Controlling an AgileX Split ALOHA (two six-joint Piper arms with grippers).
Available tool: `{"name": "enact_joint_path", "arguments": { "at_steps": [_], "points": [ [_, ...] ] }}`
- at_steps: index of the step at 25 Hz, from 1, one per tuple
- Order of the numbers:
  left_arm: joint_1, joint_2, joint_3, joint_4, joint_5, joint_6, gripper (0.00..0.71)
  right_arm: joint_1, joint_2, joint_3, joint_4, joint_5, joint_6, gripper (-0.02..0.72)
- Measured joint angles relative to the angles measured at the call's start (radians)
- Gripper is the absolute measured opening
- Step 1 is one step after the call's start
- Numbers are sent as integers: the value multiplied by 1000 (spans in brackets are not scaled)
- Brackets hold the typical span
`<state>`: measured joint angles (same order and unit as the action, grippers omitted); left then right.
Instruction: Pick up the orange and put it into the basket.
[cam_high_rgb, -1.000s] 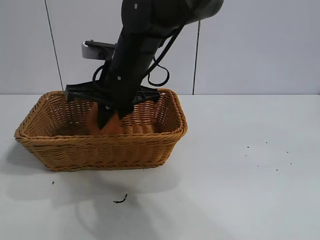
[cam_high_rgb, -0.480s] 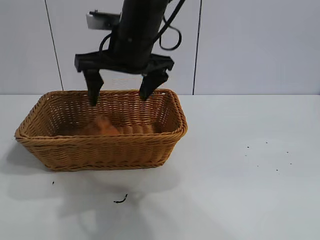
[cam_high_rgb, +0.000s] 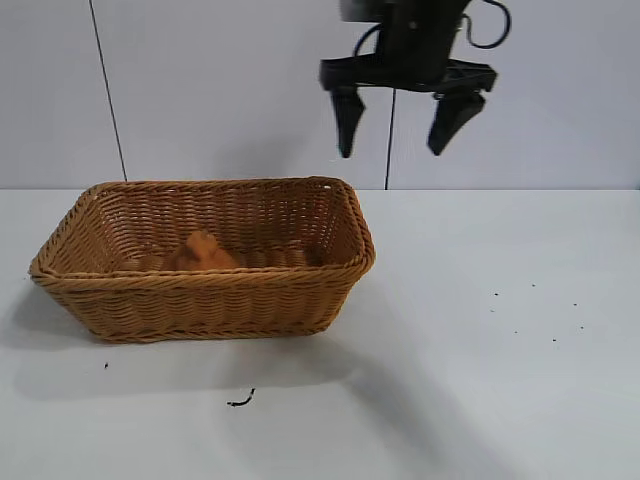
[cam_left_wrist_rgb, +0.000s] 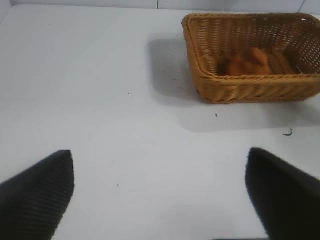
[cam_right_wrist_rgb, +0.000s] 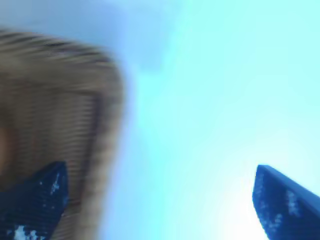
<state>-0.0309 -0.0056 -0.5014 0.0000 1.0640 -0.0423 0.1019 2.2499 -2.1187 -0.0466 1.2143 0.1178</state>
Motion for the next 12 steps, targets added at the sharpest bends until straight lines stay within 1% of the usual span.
{"name": "enact_joint_path", "arguments": {
  "at_steps": [3, 5, 9, 12],
  "points": [
    [0, 0, 0, 0, 0, 0, 666, -60, -2, 13, 5, 0, 0, 694],
    [0, 0, 0, 0, 0, 0, 666, -82, -9, 46, 14, 0, -8, 694],
    [0, 0, 0, 0, 0, 0, 666, -92, -57, 171, 23, 0, -41, 694],
    [0, 0, 0, 0, 0, 0, 666, -92, -143, 305, 29, 1, -47, 694]
  ]
}}
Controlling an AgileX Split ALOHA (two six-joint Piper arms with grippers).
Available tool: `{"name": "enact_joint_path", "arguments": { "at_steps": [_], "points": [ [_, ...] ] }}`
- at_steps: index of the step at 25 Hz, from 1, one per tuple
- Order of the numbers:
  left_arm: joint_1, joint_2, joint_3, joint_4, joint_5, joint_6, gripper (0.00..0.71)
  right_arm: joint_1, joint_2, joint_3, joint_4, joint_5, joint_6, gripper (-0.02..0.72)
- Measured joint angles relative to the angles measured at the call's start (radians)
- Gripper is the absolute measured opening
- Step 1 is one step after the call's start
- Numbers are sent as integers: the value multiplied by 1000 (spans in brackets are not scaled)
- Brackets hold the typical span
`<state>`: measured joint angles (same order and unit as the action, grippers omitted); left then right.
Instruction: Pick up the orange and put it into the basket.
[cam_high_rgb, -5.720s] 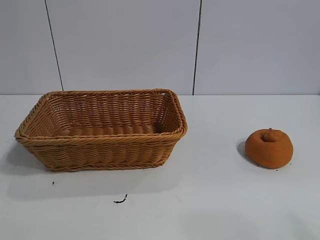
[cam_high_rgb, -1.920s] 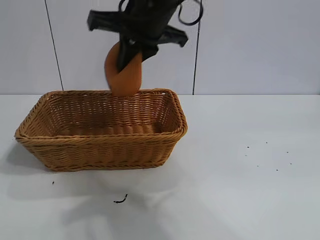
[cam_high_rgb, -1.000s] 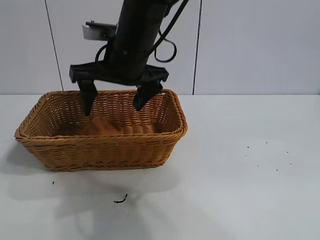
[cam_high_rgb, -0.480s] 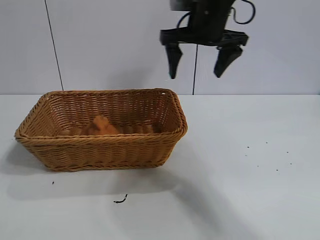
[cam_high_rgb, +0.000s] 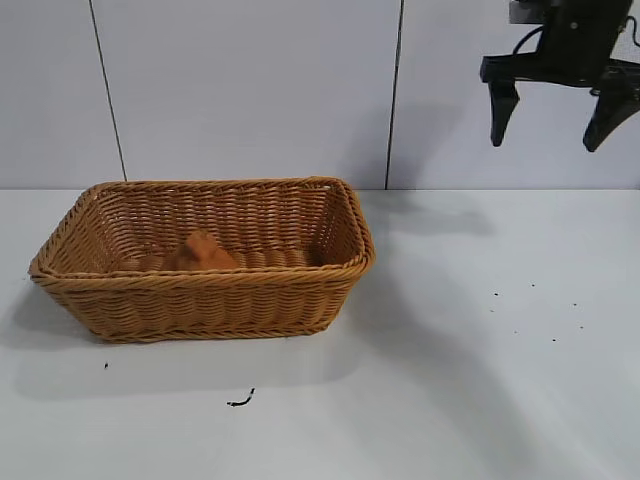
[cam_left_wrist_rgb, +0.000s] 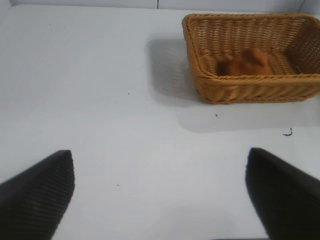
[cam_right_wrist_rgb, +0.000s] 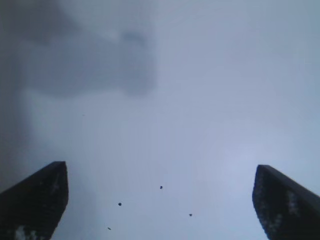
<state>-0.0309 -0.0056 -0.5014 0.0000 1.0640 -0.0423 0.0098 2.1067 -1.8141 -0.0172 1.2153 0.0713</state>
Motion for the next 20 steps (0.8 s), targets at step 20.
{"name": "enact_joint_path", "arguments": {
  "at_steps": [20],
  "points": [
    [0, 0, 0, 0, -1, 0, 666, 0, -1170, 938, 17, 1, -49, 694]
  ]
}}
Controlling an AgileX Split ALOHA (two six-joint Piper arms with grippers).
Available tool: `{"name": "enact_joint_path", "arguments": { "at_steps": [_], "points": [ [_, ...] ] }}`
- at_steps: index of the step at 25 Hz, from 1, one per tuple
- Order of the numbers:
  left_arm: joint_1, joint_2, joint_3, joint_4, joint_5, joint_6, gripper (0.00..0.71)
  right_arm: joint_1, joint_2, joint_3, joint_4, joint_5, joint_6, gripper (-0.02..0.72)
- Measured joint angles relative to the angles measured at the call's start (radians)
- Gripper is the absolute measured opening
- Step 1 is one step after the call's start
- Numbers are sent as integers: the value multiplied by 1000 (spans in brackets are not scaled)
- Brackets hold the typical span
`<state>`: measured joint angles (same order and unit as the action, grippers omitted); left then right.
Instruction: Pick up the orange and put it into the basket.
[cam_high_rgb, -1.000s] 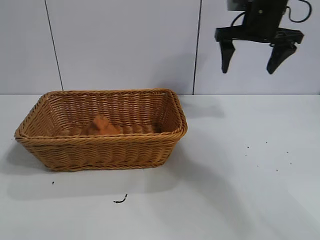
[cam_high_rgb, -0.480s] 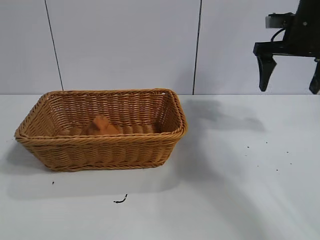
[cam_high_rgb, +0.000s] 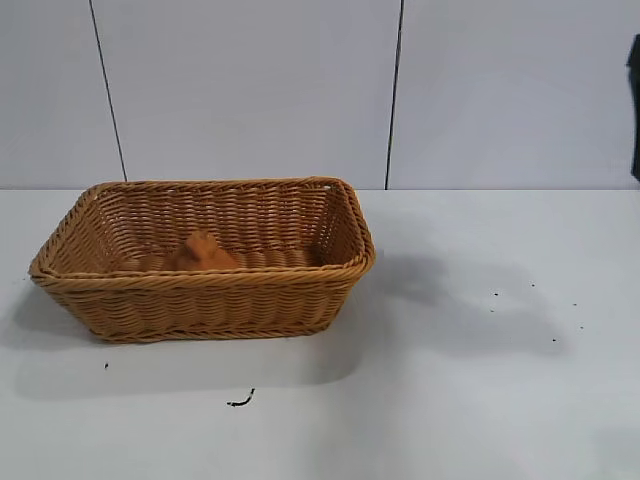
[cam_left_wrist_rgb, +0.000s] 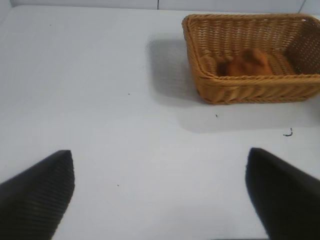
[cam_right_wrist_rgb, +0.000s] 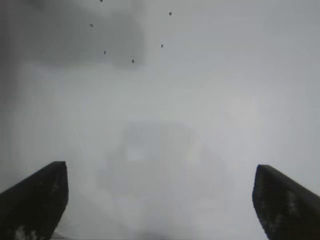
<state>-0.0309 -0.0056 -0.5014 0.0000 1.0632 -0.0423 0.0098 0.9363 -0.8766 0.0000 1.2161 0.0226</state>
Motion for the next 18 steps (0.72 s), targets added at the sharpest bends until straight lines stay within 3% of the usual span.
{"name": "enact_joint_path", "arguments": {
  "at_steps": [9, 18],
  "points": [
    [0, 0, 0, 0, 0, 0, 666, 0, -584, 304, 0, -180, -10, 694],
    [0, 0, 0, 0, 0, 0, 666, 0, -821, 387, 0, -195, -29, 694]
  ]
}}
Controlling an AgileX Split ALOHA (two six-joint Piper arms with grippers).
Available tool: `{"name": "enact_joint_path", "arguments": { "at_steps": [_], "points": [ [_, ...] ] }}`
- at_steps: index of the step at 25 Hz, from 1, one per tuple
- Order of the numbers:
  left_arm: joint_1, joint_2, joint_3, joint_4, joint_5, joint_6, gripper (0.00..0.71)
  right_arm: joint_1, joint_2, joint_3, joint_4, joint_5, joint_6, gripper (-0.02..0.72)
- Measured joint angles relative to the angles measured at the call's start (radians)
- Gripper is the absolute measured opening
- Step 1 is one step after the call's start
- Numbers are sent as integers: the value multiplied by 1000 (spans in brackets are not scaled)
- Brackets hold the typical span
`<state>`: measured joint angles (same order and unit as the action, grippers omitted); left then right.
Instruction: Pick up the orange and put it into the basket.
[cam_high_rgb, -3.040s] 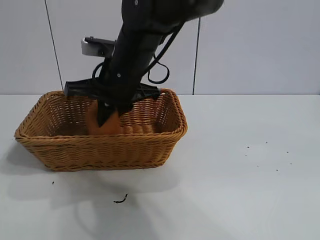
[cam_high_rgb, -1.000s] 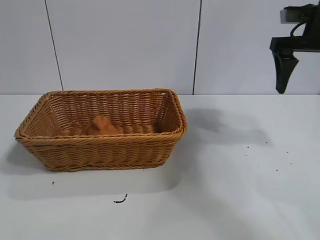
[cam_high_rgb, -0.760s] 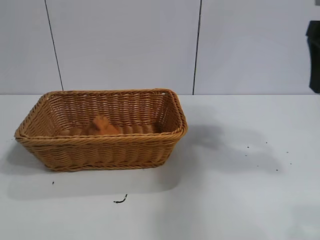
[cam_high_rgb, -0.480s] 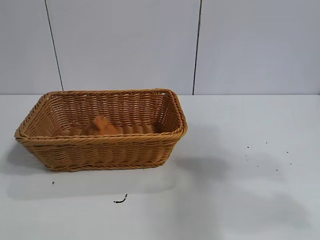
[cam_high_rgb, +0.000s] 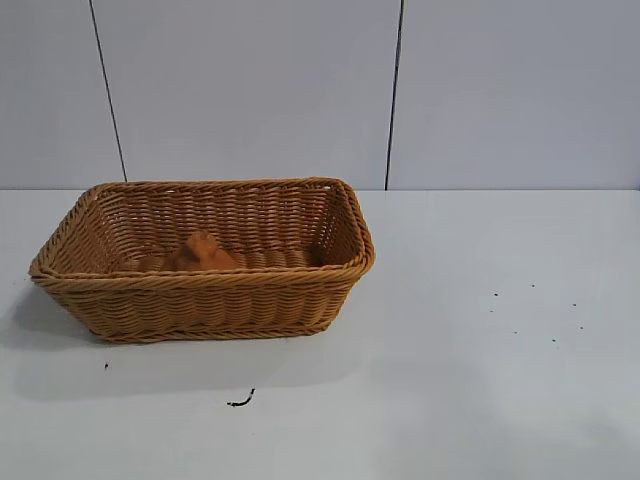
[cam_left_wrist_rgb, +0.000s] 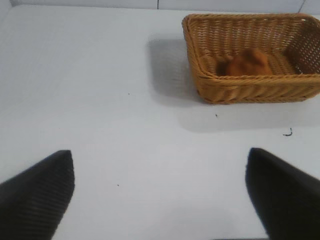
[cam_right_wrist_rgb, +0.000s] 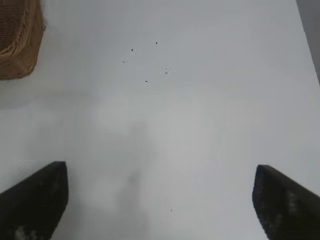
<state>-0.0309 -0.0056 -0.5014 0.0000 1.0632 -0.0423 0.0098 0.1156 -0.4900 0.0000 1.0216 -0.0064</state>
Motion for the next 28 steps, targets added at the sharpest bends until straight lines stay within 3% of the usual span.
{"name": "enact_joint_path", "arguments": {
  "at_steps": [6, 28],
  "points": [
    [0, 0, 0, 0, 0, 0, 666, 0, -116, 0, 0, -1, 0, 694],
    [0, 0, 0, 0, 0, 0, 666, 0, -120, 0, 0, -3, 0, 694]
  ]
}}
